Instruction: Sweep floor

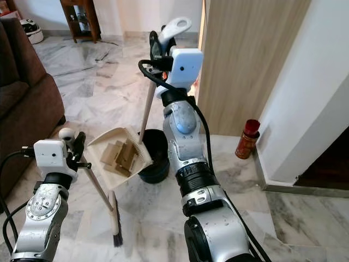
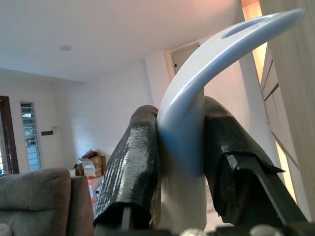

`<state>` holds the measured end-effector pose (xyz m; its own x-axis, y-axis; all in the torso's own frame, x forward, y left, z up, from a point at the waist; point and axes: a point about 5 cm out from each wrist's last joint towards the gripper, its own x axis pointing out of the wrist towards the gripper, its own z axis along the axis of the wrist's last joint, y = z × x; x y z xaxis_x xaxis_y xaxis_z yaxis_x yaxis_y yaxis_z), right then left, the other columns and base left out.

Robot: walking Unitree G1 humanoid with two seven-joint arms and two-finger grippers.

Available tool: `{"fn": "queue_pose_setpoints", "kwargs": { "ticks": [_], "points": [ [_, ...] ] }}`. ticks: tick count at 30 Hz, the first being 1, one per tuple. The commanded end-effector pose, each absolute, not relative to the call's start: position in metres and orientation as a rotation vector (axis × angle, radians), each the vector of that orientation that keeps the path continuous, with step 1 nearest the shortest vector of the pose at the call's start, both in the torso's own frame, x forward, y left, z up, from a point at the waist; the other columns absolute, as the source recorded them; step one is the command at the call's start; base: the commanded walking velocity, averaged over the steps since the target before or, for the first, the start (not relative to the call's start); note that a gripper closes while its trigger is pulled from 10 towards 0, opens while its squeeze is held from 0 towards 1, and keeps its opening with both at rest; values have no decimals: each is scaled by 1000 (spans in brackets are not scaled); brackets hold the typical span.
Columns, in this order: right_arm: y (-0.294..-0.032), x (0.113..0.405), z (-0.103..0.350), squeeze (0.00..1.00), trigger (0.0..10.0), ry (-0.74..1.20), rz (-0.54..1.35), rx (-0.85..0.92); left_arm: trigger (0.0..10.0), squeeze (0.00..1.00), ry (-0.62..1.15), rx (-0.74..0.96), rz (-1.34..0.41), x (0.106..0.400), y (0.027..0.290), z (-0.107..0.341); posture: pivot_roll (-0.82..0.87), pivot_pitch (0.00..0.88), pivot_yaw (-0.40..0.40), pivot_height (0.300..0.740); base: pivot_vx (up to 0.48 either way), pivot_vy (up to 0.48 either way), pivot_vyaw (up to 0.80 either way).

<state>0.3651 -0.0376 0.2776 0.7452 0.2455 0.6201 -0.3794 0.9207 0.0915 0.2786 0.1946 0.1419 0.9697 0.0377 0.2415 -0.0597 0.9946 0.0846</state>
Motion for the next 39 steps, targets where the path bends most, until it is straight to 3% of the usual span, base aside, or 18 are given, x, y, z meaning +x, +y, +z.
{"fn": "queue_pose_setpoints", "kwargs": {
  "ticks": [1, 25, 27, 30, 39],
  "points": [
    [-36, 357, 299, 0, 10000, -759, 353, 241, 10000, 0, -340, 129, 54, 279, 195, 164, 14, 0, 23, 740, 0, 0, 0],
    [-36, 353, 300, 0, 10000, -785, 351, 224, 10000, 0, -340, 129, 53, 279, 195, 164, 14, 0, 23, 740, 0, 0, 0],
    [-37, 348, 284, 0, 10000, -739, 323, 263, 10000, 0, -341, 114, -8, 284, 174, 163, 9, 0, 38, 740, 0, 0, 0],
    [-39, 346, 275, 0, 10000, -708, 306, 281, 10000, 0, -352, 104, -34, 285, 164, 164, 9, 0, 39, 740, 0, 0, 0],
    [-42, 348, 271, 0, 10000, -694, 292, 267, 10000, 0, -366, 103, -34, 288, 163, 169, 14, 0, 40, 740, 0, 0, 0]
  ]
}}
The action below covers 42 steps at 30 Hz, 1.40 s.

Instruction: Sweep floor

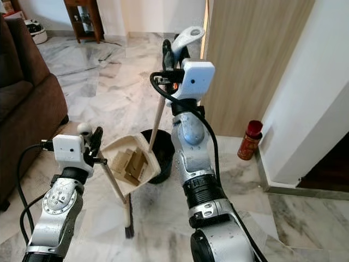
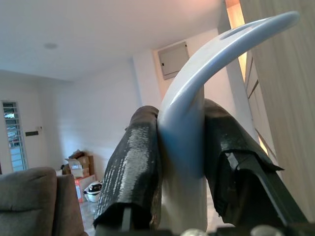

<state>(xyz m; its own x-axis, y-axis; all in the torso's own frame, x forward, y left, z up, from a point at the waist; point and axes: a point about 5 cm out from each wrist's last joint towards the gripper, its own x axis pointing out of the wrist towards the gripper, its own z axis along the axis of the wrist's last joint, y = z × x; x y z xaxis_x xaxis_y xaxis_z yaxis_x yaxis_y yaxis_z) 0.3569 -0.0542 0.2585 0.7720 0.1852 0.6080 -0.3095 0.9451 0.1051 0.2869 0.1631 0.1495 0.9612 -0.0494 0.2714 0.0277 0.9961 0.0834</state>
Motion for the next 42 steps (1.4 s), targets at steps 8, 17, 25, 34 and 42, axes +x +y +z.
{"fn": "queue_pose_setpoints", "kwargs": {
  "ticks": [8, 17, 25, 34, 42],
  "points": [
    [-42, 347, 271, 0, 10000, -679, 291, 265, 10000, 0, -370, 115, -15, 288, 165, 171, 22, 0, 38, 740, 0, 0, 0],
    [-41, 346, 273, 0, 10000, -693, 286, 264, 10000, 0, -352, 115, -5, 287, 166, 169, 28, 0, 36, 740, 0, 0, 0],
    [-42, 346, 278, 0, 10000, -713, 275, 261, 10000, 0, -337, 112, -5, 287, 166, 166, 29, 0, 37, 740, 0, 0, 0],
    [-43, 346, 280, 0, 10000, -721, 265, 252, 10000, 0, -320, 121, 7, 286, 168, 164, 33, 0, 36, 740, 0, 0, 0],
    [-42, 347, 280, 0, 10000, -717, 267, 248, 10000, 0, -320, 119, 10, 286, 167, 164, 33, 0, 37, 740, 0, 0, 0]
  ]
}}
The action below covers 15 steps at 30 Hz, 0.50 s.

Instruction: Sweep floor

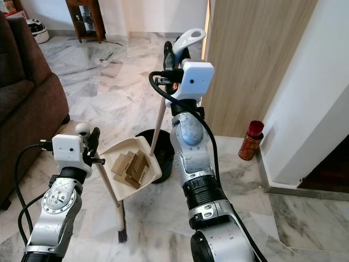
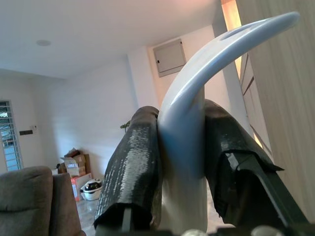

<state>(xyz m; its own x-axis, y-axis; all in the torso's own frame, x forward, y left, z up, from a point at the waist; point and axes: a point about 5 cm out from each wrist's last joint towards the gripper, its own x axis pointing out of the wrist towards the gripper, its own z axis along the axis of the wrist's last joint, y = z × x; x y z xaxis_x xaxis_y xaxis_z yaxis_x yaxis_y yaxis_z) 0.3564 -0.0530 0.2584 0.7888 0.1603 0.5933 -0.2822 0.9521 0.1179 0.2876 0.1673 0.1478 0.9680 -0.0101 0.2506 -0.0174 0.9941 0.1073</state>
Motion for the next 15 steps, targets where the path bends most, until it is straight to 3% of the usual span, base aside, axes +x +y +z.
{"fn": "queue_pose_setpoints", "kwargs": {
  "ticks": [1, 15],
  "points": [
    [-42, 347, 280, 0, 10000, -716, 267, 247, 10000, 0, -320, 119, 10, 286, 167, 164, 33, 0, 37, 740, 0, 0, 0],
    [-42, 347, 278, 0, 10000, -708, 270, 254, 10000, 0, -318, 122, 15, 284, 167, 164, 33, 0, 37, 740, 0, 0, 0]
  ]
}}
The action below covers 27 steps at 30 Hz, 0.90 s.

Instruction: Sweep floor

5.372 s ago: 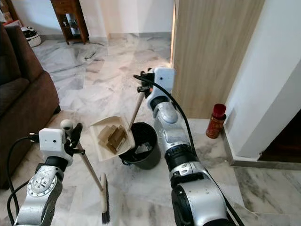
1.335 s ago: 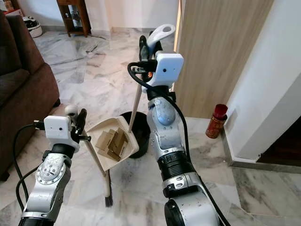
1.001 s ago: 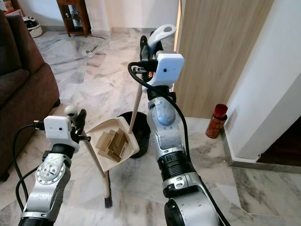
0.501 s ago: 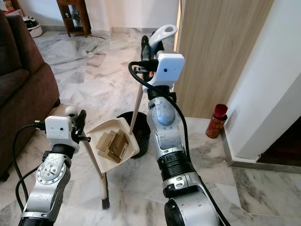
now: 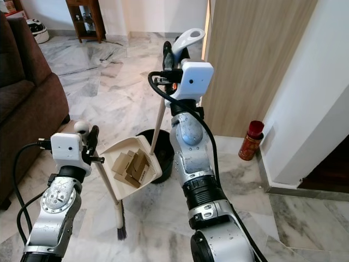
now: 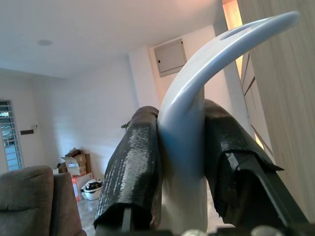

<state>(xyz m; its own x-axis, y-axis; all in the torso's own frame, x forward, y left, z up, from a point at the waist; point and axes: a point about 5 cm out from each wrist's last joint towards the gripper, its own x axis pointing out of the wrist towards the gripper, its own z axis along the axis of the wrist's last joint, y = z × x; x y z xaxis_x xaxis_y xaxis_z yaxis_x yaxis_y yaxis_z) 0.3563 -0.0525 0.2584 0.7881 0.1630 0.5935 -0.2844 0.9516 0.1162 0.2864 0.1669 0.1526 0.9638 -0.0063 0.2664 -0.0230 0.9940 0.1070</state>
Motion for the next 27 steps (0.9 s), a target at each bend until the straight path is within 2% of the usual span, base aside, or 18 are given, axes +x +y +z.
{"fn": "queue_pose_setpoints", "kwargs": {
  "ticks": [1, 27],
  "points": [
    [-42, 347, 279, 0, 10000, -710, 271, 255, 10000, 0, -319, 122, 16, 284, 167, 164, 33, 0, 37, 740, 0, 0, 0],
    [-39, 346, 279, 0, 10000, -713, 291, 234, 10000, 0, -315, 126, 22, 284, 168, 164, 37, 0, 36, 740, 273, 0, 0]
  ]
}}
